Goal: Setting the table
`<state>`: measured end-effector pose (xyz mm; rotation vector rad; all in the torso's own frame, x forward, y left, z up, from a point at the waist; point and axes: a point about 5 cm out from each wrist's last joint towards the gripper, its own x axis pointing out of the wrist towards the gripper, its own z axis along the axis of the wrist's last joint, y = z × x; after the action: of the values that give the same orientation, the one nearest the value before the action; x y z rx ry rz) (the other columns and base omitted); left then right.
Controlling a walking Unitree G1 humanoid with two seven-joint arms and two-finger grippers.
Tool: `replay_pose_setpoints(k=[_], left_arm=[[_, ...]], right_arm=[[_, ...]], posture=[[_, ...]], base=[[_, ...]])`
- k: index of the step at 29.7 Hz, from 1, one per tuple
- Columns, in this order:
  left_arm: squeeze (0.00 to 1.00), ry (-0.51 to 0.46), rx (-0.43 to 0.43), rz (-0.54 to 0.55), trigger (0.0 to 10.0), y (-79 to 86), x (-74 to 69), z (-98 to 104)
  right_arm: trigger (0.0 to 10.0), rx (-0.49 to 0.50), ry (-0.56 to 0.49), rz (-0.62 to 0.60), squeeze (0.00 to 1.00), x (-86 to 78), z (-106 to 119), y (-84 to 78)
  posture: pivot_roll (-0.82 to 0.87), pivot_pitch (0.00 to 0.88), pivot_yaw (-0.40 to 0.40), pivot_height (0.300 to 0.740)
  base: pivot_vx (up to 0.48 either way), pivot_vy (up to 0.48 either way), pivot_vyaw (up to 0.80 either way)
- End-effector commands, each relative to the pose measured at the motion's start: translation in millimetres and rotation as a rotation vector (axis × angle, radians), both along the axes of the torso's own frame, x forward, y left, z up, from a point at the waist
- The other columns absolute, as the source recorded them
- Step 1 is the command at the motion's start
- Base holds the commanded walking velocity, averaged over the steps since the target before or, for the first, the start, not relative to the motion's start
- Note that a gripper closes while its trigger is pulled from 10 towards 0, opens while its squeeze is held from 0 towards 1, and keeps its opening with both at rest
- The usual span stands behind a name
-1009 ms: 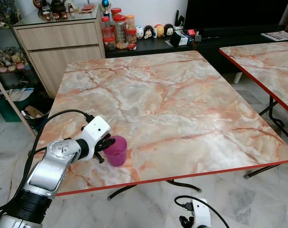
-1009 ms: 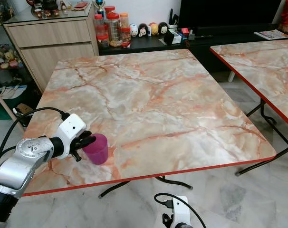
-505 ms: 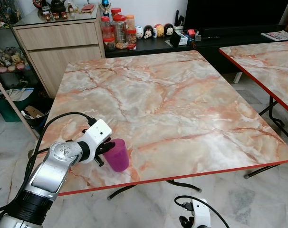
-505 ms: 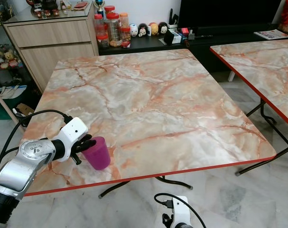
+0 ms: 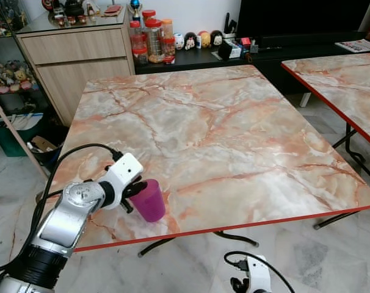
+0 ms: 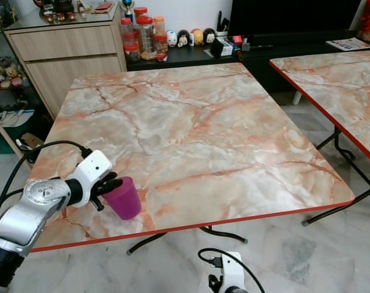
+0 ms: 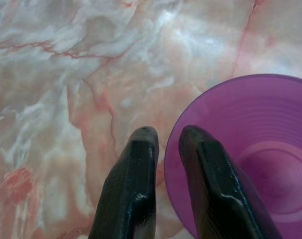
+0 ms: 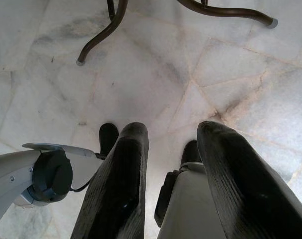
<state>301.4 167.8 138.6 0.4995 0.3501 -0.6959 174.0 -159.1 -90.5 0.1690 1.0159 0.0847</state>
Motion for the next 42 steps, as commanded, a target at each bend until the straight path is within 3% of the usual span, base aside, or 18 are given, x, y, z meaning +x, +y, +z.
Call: replay_pose_setpoints(k=[1,3,4,5,10,11,12,13,31,42], left_arm=[[0.00,-0.029,-0.009,0.001,10.0,2.7,1.4,8],[0.00,-0.041,-0.017,0.001,10.0,2.5,1.8,10],[0.57,-0.050,-0.021,0.002,10.0,2.6,2.4,12],[1.00,-0.051,-0.026,0.003,10.0,2.6,2.5,12],[1.00,-0.056,-0.031,0.000,10.0,2.5,2.5,15],[0.32,-0.058,-0.032,0.000,10.0,2.5,2.6,15],[0.32,-0.060,-0.032,0.001,10.0,2.6,2.7,16],[0.00,-0.061,-0.036,0.001,10.0,2.9,2.6,17],[0.00,-0.049,-0.059,-0.055,10.0,2.4,-6.3,22],[0.00,-0.055,-0.067,-0.043,10.0,14.6,-13.1,30]], right_arm=[[10.0,-0.001,-0.009,0.002,0.00,3.1,1,0.5],[10.0,-0.002,-0.009,0.003,0.00,3.1,1,0.5],[10.0,-0.002,-0.010,0.004,0.00,3.5,2,0.6],[10.0,-0.002,-0.010,0.004,0.00,3.6,2,0.6],[10.0,-0.002,-0.011,0.005,0.00,4.0,2,0.8],[10.0,-0.002,-0.011,0.005,0.00,4.2,2,0.7],[10.0,-0.002,-0.012,0.005,0.00,4.2,2,0.8],[10.0,-0.002,-0.012,0.005,0.00,4.4,2,0.8],[10.0,-0.008,-0.014,0.019,0.00,5.3,2,0.7],[10.0,-0.007,-0.008,0.024,0.00,3.6,2,1.2]], posture=[[0.06,0.000,0.023,0.740],[0.06,0.000,0.022,0.740],[0.06,0.000,0.022,0.740],[0.06,0.000,0.021,0.740],[0.07,0.000,0.020,0.740],[0.07,0.000,0.020,0.740],[0.07,0.000,0.020,0.740],[0.07,0.000,0.020,0.740],[0.07,0.000,0.013,0.740],[0.08,0.000,0.016,0.740]], base=[[0.000,0.000,0.00],[0.000,0.000,0.00],[0.000,0.000,0.00],[0.000,0.000,0.00],[0.000,0.000,0.00],[0.000,0.000,0.00],[0.000,0.000,0.00],[0.000,0.000,0.00],[0.000,0.000,0.00],[0.000,0.000,0.00]])
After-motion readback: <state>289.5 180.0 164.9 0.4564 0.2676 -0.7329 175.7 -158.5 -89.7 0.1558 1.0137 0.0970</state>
